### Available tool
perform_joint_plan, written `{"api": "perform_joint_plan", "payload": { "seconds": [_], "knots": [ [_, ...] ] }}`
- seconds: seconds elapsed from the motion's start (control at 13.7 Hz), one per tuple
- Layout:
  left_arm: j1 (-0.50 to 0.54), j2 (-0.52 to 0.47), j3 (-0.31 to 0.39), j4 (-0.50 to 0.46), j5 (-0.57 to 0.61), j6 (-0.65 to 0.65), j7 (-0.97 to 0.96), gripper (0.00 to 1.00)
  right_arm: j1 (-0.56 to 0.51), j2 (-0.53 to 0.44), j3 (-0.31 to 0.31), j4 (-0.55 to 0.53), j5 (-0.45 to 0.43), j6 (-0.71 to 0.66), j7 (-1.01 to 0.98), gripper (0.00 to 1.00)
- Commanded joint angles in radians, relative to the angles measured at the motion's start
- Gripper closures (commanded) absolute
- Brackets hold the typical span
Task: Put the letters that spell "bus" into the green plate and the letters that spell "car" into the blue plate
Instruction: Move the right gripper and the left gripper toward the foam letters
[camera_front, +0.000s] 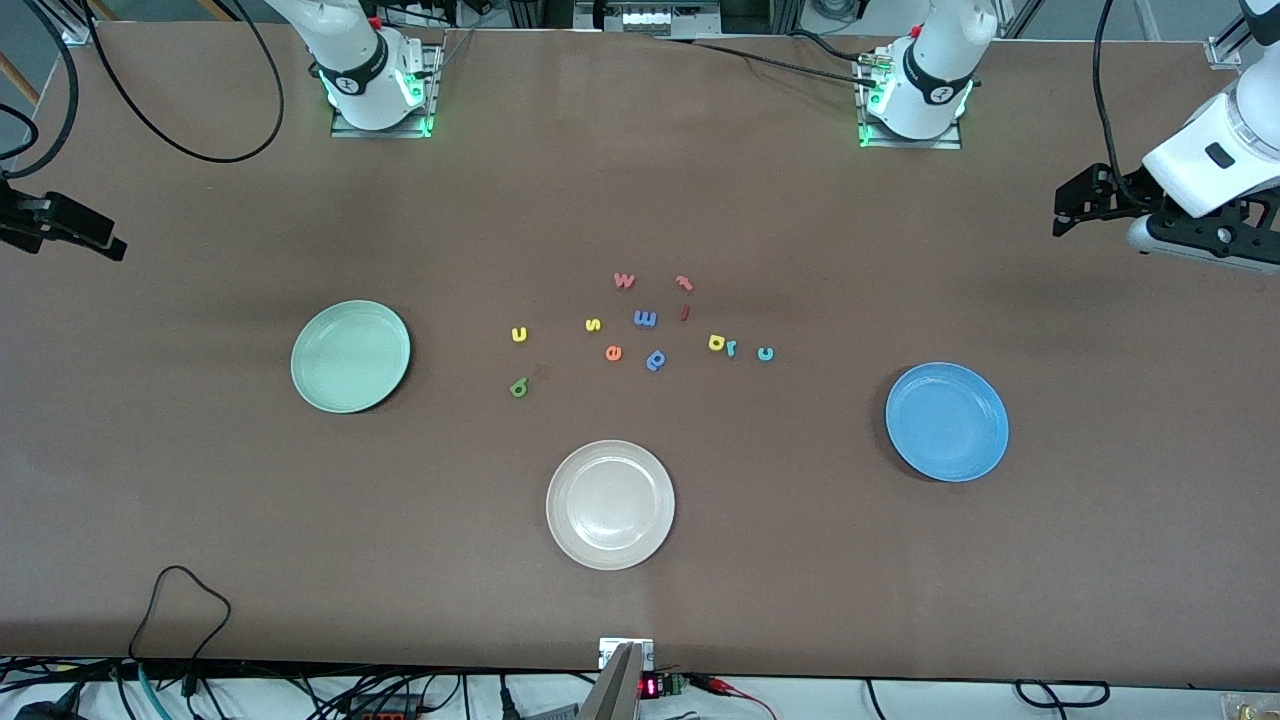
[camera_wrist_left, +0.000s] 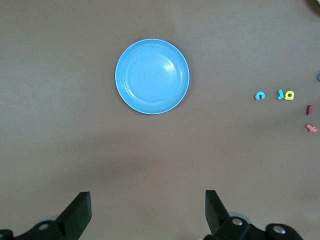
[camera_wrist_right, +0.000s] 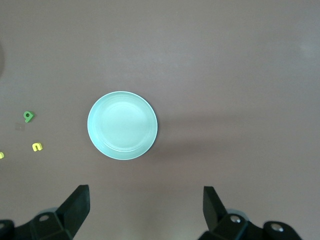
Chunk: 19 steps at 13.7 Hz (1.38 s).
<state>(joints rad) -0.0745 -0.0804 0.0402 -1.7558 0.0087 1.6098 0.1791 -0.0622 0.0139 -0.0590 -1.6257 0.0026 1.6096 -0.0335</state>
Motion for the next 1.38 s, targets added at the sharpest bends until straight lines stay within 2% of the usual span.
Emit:
{"api": "perform_joint_plan", "payload": {
  "seconds": [0.0, 0.29, 0.58, 0.66, 0.8, 0.87, 1.02, 1.16, 1.31],
  "knots": [
    [0.007, -0.01, -0.003, 0.006, 0.013, -0.011, 0.02, 0.0, -0.011, -0.029, 0.013, -0.022, -0.003, -0.016, 0.0, 0.0],
    [0.007, -0.01, -0.005, 0.004, 0.013, -0.016, 0.02, 0.0, -0.001, -0.015, 0.015, -0.022, -0.001, -0.01, -0.005, 0.0],
    [0.004, 0.004, -0.006, 0.007, 0.007, -0.057, 0.016, 0.0, 0.134, 0.138, 0.015, -0.028, 0.026, 0.05, 0.007, 0.0],
    [0.001, 0.023, -0.006, 0.004, -0.01, -0.1, 0.016, 0.0, 0.171, 0.184, 0.015, -0.029, 0.034, 0.09, 0.009, 0.0],
    [-0.01, 0.129, -0.01, 0.006, -0.018, -0.224, 0.004, 0.0, 0.243, 0.256, 0.015, -0.031, 0.037, 0.16, 0.017, 0.0],
    [-0.011, 0.175, -0.01, -0.001, -0.032, -0.225, 0.002, 0.0, 0.292, 0.291, 0.016, -0.033, 0.037, 0.191, 0.076, 0.0],
    [-0.059, 0.264, -0.026, 0.005, -0.027, -0.177, -0.001, 0.0, 0.402, 0.354, 0.016, -0.033, 0.037, 0.228, 0.171, 0.0],
    [-0.14, 0.335, -0.03, 0.004, -0.021, -0.043, -0.068, 0.0, 0.487, 0.406, 0.016, -0.034, 0.062, 0.248, 0.223, 0.0],
    [-0.206, 0.373, -0.031, 0.006, -0.015, 0.089, -0.175, 0.0, 0.524, 0.454, 0.016, -0.033, 0.094, 0.279, 0.274, 0.0]
  ]
}}
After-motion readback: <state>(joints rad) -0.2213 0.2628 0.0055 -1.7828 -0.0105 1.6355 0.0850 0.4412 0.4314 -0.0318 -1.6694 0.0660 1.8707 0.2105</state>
